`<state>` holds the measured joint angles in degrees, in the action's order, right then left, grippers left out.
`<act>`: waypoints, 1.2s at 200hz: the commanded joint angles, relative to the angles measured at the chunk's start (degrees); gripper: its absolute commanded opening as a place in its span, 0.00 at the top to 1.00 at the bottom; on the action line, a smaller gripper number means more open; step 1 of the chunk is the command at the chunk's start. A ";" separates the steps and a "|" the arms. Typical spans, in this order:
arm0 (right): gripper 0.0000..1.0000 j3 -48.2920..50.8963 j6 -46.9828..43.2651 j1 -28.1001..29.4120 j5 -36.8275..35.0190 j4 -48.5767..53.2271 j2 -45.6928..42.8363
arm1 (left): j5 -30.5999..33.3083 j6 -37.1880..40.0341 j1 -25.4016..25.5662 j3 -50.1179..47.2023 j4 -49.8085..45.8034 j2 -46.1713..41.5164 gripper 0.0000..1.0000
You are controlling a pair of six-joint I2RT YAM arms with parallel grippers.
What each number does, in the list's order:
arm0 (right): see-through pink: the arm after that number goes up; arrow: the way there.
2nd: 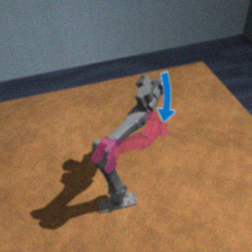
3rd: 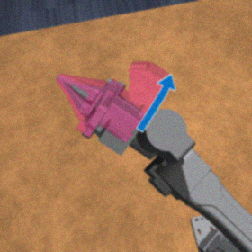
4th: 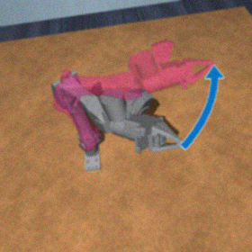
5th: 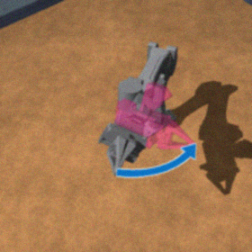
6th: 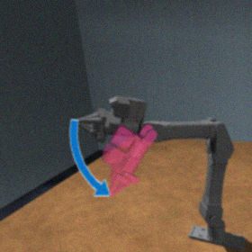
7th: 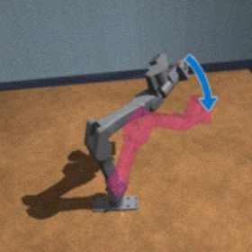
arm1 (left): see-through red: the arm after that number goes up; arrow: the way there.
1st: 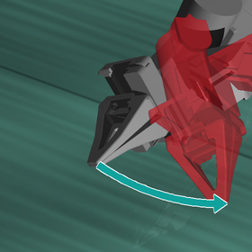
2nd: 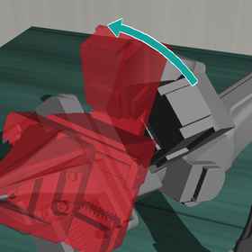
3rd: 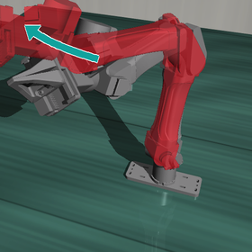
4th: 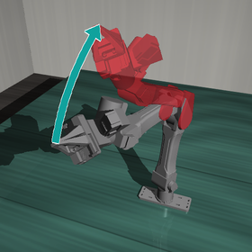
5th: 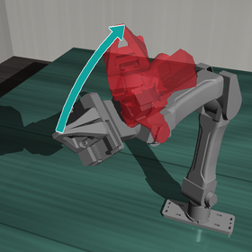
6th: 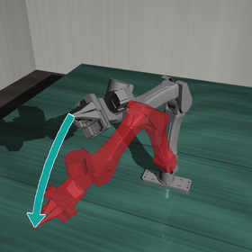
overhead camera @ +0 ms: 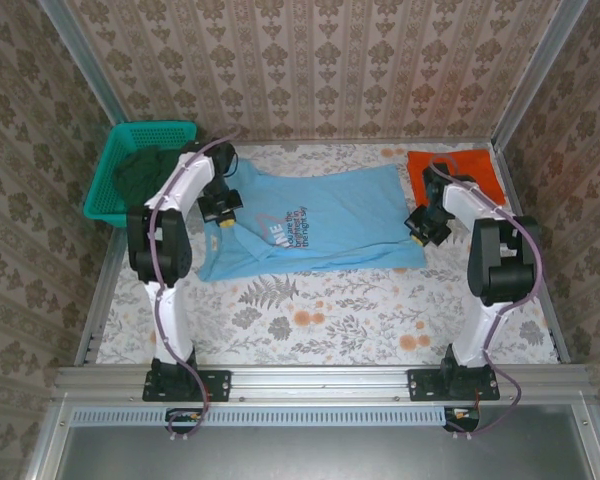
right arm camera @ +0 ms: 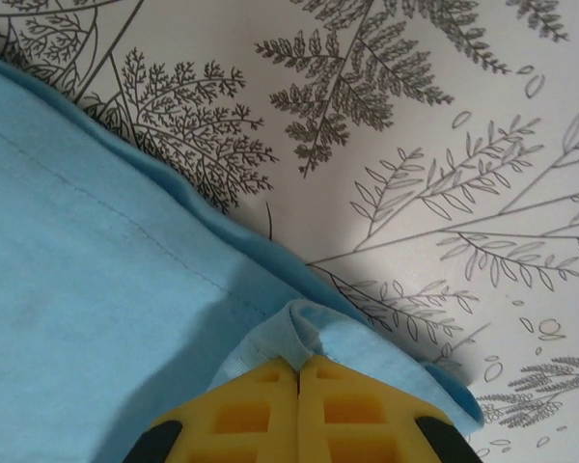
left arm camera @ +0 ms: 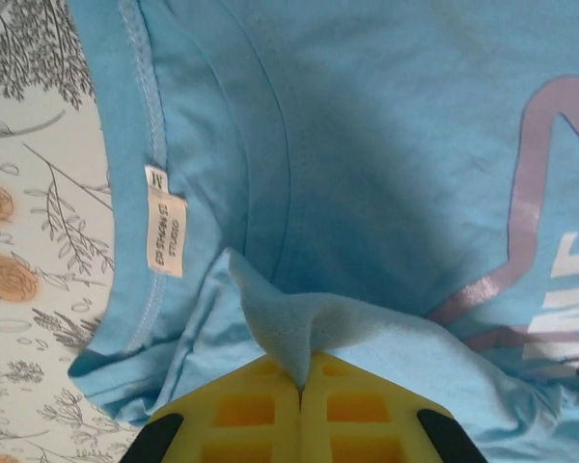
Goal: Fold and stack the t-shirts
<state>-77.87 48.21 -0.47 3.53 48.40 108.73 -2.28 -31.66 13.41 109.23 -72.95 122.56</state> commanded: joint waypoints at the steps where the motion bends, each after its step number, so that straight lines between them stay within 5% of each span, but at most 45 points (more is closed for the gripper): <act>1: 1.00 -2.77 0.72 0.21 -0.40 3.28 2.06 | 1.02 1.83 -0.68 4.34 -3.01 0.82 1.00; 124: 0.97 -10.03 1.03 0.21 0.51 3.84 7.09 | 6.16 1.87 -2.51 9.60 -3.80 4.61 0.99; 144: 0.89 -11.91 1.10 0.21 1.13 3.98 8.25 | 7.58 1.18 -3.34 9.45 -3.66 4.08 0.93; 181: 0.62 -17.16 0.39 -0.47 0.47 6.54 9.40 | 4.95 0.70 -4.92 13.42 -2.47 5.02 0.98; 204: 0.52 -18.76 -0.86 -0.63 0.22 8.27 7.58 | 3.96 1.07 -5.02 19.35 -4.72 7.31 0.68; 217: 0.47 -15.91 -1.51 -0.50 1.35 6.53 4.36 | 3.69 1.11 -5.02 19.68 -5.49 6.66 0.39; 240: 0.45 -6.32 -2.67 -0.15 3.20 1.52 -3.70 | 3.94 1.59 -4.91 11.23 -3.08 -0.43 0.33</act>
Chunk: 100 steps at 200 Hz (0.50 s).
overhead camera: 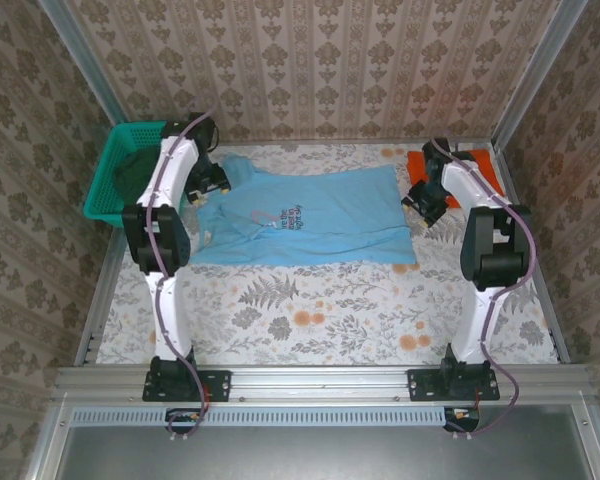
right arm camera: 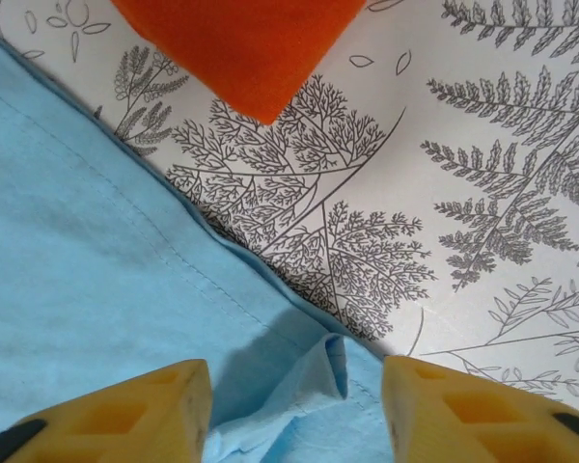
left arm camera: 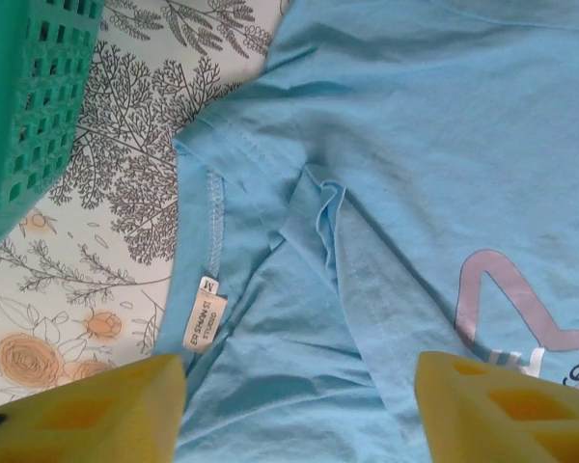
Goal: Fold and stack the t-shirts
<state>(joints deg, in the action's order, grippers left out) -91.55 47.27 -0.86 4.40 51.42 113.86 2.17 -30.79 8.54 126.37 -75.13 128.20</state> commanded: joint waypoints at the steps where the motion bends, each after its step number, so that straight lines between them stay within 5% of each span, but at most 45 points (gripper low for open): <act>1: 0.45 7.84 -1.78 0.25 2.52 -1.85 -9.32 | -0.51 0.72 -0.02 -6.55 -0.63 -6.31 0.33; 63: 0.56 26.43 -2.46 5.05 11.33 -12.85 -16.59 | -9.41 -0.86 -0.51 -43.99 13.78 -25.33 0.29; 100: 0.53 26.49 -0.99 6.22 9.65 -12.40 -11.59 | -3.42 -0.27 -2.53 -52.71 18.34 -27.83 0.17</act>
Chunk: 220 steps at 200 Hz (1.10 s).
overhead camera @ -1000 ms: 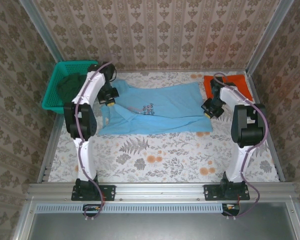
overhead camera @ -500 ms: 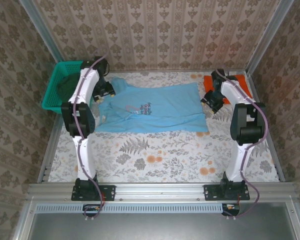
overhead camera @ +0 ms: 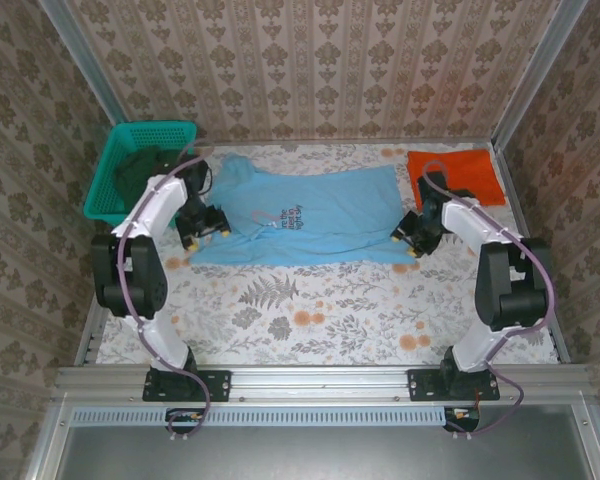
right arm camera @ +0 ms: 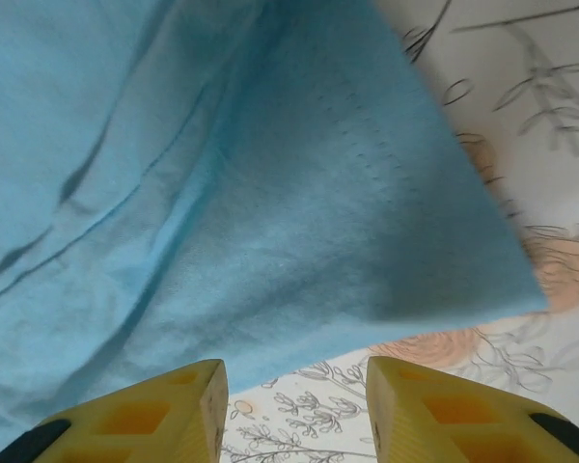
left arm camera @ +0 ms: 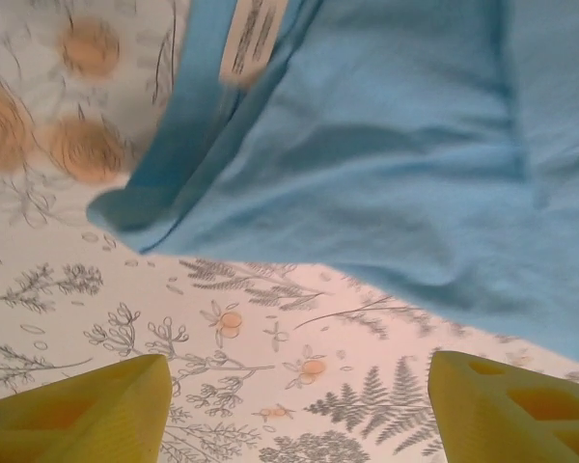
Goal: Fold and stack the t-shirts
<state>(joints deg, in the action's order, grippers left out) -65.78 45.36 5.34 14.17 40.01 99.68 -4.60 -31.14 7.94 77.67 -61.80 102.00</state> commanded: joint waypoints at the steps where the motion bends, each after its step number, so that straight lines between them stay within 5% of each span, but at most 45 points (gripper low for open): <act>1: 0.52 0.73 0.93 0.02 -0.21 -0.99 2.66 | 3.36 0.05 -2.04 -4.15 5.19 -1.67 0.17; 53: 0.51 2.99 1.05 -0.07 -4.16 -0.57 4.08 | 0.97 1.16 -6.31 -8.32 14.97 1.77 0.25; 102: 0.50 3.09 -0.06 -1.01 -8.95 3.65 5.41 | 2.08 1.87 -7.53 -9.24 17.77 6.75 0.52; 143: 0.54 4.18 -0.87 -2.44 -8.80 5.73 5.78 | 5.02 2.40 -7.70 -10.60 17.00 6.48 0.87; 220: 0.52 9.24 -2.17 -2.61 -7.27 8.69 1.69 | 4.69 -1.76 -8.40 -21.83 15.26 -4.30 0.83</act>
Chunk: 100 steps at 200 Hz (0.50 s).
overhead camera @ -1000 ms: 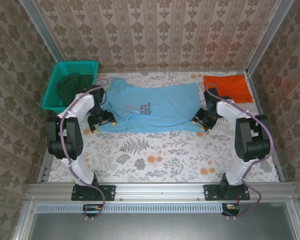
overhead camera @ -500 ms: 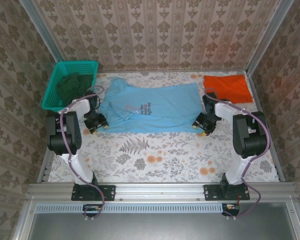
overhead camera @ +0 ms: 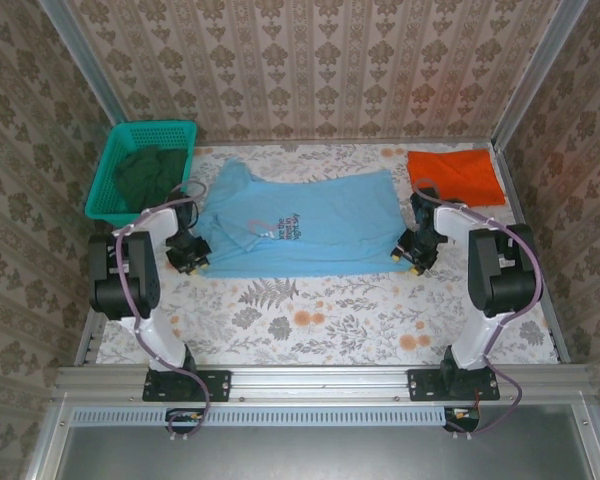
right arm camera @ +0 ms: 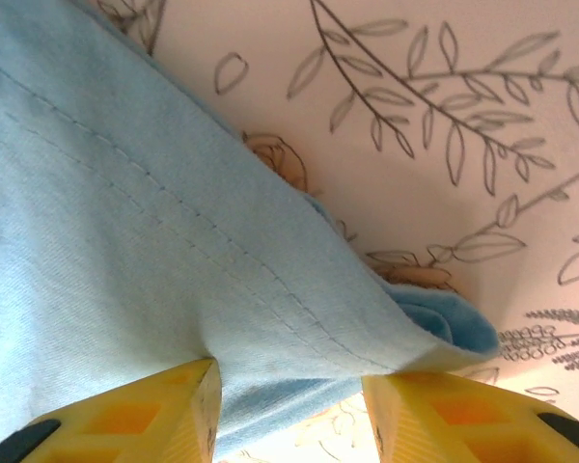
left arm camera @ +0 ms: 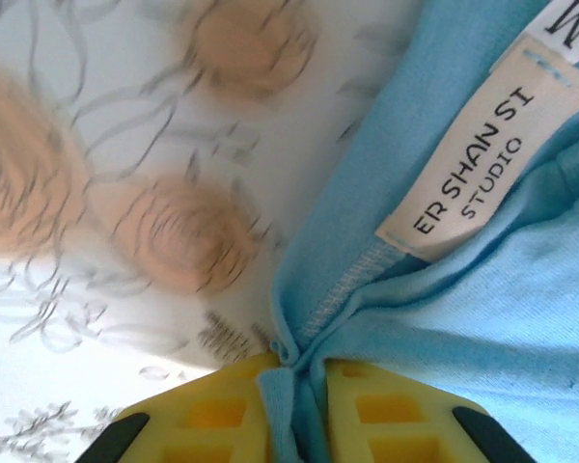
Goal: Fold and stack the t-shirts
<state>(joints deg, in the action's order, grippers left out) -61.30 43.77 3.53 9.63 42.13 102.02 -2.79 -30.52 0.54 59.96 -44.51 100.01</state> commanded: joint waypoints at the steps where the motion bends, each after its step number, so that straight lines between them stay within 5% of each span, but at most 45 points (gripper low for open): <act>1: 0.52 4.90 -0.55 -0.80 -2.70 6.57 -0.84 | 2.87 -2.40 -0.98 -4.32 -2.05 -2.38 0.83; 62: 0.47 16.09 2.97 -0.81 -0.32 5.24 -10.61 | 3.22 -5.76 -2.14 -13.70 -2.32 -10.46 0.74; 100: 0.35 19.06 4.48 -0.82 0.52 5.97 -16.53 | 4.14 -6.31 -5.27 -14.31 -5.42 -17.51 0.55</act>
<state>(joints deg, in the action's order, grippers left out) -45.41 46.50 3.46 12.38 43.97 87.99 -2.28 -35.53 -2.33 45.56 -45.63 86.08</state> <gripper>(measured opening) 0.615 0.402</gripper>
